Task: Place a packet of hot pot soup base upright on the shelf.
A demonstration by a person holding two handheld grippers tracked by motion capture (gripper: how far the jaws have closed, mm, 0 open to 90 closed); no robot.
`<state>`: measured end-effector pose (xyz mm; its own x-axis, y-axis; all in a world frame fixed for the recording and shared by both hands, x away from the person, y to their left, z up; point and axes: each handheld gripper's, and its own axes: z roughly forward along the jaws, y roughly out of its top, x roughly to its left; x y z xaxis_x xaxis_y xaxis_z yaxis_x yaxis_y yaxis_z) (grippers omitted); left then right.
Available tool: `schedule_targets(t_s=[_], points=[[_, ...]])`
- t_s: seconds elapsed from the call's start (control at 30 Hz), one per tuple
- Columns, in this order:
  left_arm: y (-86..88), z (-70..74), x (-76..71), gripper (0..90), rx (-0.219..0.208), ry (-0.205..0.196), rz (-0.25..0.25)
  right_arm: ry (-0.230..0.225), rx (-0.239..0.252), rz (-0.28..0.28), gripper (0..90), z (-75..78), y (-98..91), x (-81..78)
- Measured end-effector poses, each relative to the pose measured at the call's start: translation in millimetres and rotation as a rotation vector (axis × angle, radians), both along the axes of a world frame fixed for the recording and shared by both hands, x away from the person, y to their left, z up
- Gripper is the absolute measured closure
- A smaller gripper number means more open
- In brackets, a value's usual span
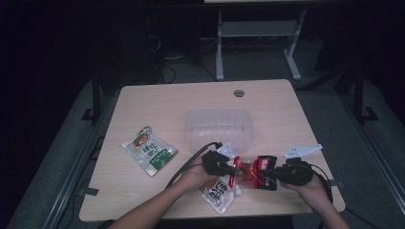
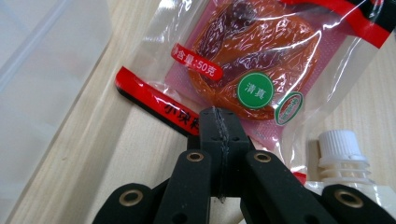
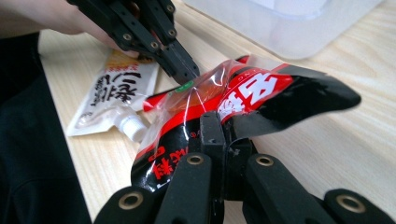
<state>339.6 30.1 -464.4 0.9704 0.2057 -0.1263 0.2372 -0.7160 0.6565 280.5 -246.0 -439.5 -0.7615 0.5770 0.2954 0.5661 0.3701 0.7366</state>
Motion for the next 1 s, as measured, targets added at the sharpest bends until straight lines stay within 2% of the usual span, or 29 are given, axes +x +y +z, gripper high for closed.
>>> schedule_targets(t_s=[0.2, 0.5, 0.57, 0.83, 0.97, 1.0], points=[[-0.4, 0.5, -0.5, 89.8, 0.006, -0.008, -0.010, -0.019, 0.049, 0.032, 90.0, 7.3, 3.7, -0.9], [0.6, 3.3, -1.1, 89.8, -0.028, -0.005, 0.001, -0.045, 0.104, 0.064, 90.0, 14.8, 6.1, -0.2], [0.0, 3.6, -2.0, 89.8, -0.030, -0.009, -0.004, -0.052, 0.133, 0.079, 90.0, 19.0, 9.1, -0.7], [-2.9, 5.9, -6.0, 89.7, -0.036, -0.013, -0.018, -0.072, 0.173, 0.109, 90.0, 24.7, 13.4, -1.5], [-0.3, 11.1, -5.9, 89.5, -0.061, -0.015, -0.016, -0.082, 0.191, 0.104, 90.0, 28.1, 10.8, -2.6], [1.1, 13.0, -5.2, 86.9, -0.065, -0.014, -0.013, -0.082, 0.191, 0.100, 90.0, 28.9, 10.0, -2.9]])
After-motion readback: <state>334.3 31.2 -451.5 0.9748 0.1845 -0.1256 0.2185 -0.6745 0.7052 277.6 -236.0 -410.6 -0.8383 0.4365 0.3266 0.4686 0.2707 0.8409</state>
